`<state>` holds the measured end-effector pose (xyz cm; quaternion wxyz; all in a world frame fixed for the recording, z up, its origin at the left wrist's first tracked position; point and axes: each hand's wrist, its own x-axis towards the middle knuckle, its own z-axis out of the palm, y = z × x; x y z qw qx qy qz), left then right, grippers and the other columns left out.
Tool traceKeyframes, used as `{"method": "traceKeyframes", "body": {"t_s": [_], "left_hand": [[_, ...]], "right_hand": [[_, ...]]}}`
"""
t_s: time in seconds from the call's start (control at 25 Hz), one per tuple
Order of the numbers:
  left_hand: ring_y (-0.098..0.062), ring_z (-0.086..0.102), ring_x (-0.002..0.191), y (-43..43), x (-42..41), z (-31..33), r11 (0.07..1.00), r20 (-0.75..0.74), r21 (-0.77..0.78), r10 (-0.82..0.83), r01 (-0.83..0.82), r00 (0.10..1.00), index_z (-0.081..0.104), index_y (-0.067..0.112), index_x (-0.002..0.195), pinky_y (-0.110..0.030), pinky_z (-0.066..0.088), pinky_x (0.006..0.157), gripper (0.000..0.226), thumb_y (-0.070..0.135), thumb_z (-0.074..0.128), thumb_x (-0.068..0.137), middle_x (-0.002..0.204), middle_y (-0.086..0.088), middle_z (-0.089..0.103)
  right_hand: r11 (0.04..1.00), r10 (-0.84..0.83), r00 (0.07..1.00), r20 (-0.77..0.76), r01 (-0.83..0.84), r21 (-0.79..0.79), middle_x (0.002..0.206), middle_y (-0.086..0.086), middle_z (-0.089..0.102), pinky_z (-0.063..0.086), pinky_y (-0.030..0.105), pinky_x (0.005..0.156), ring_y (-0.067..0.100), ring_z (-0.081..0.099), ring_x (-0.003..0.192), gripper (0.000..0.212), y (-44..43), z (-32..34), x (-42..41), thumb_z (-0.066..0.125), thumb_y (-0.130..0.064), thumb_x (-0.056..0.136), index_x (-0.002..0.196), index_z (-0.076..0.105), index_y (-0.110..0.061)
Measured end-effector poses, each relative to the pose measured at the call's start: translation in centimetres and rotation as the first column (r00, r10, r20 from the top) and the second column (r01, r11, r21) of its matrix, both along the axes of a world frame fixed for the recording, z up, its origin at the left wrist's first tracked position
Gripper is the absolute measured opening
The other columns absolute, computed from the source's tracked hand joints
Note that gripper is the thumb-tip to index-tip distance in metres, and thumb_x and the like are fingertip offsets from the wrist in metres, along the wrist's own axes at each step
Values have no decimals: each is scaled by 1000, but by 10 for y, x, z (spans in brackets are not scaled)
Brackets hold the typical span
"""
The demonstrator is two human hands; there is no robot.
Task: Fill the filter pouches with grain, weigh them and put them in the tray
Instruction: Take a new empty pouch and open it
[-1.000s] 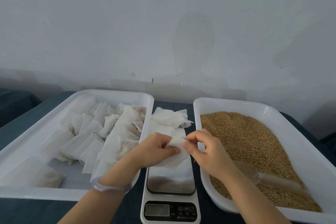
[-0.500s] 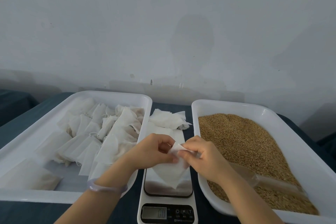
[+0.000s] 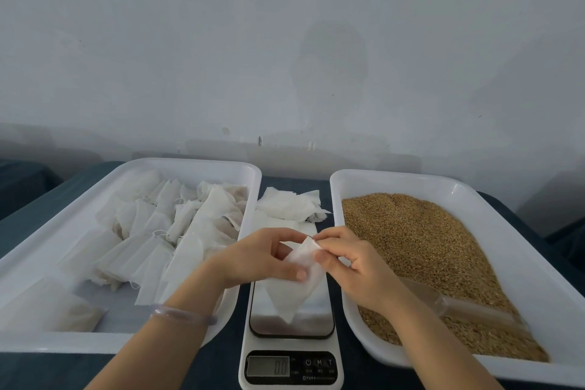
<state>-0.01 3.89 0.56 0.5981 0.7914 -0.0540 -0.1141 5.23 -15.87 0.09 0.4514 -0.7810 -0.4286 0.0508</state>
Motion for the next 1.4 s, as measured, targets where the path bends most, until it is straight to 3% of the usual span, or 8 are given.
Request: {"method": "traceKeyframes", "body": {"t_s": [0.28,0.48,0.68,0.76,0.84,0.96,1.24,1.4], "left_hand": [[-28,65,97,-3,-3,3,950,-71,-244,-216,193,974,57,8,112,-35,52,82,50,12,75,65,103,-12,66],[-20,65,67,-11,-7,5,943,-266,-194,-317,272,910,63,9,92,-29,55,63,19,6,68,75,82,-11,65],[-15,61,59,-11,-9,2,972,-214,-99,-229,212,950,58,8,91,-25,51,57,13,10,66,81,74,-3,64],[-14,60,58,-11,-9,-1,993,-139,-85,-90,78,986,60,10,90,-26,51,58,7,10,66,86,73,-2,65],[-14,58,58,-12,-8,-2,994,-70,-104,38,-45,997,61,10,91,-25,50,57,5,10,65,87,74,-4,63],[-15,56,61,-13,-8,0,982,-88,-180,51,-66,995,59,10,107,-27,49,59,32,28,65,81,76,-5,61],[-24,58,73,-13,-4,-2,918,-280,-365,49,-153,959,57,5,116,-39,51,77,48,44,54,87,81,-12,59],[-19,66,83,-13,-2,-6,926,-133,-314,174,-208,976,62,3,103,-32,49,78,39,36,52,85,90,-11,70]], "right_hand": [[996,43,972,231,-23,-88,109,-15,53,35,6,84,6,50,107,18,-4,7,-4,52,-40,90,88,66,-30],[991,81,906,416,-29,-131,102,-7,59,29,12,92,-12,37,112,33,-6,14,-16,47,-43,92,87,70,-20],[963,-13,990,137,49,-264,103,-35,54,45,9,81,-11,52,102,40,-40,36,-12,38,-71,77,114,49,-60],[886,-187,977,105,214,-411,114,-36,52,44,7,82,-12,52,106,42,-79,39,12,43,-66,76,117,43,-58],[651,-343,928,143,345,-676,129,-18,52,42,17,96,1,52,115,48,-126,33,41,55,-51,84,128,48,-35],[412,-426,902,66,259,-874,123,-12,56,43,25,97,5,55,107,39,-174,8,58,71,-39,78,114,56,-34],[587,-461,878,129,410,-698,95,-16,62,45,23,84,1,57,89,26,-185,-14,62,74,-25,77,87,57,-42],[531,-387,785,483,618,-579,105,-21,58,41,25,87,0,49,92,40,-182,3,72,68,-29,82,116,54,-45]]}}
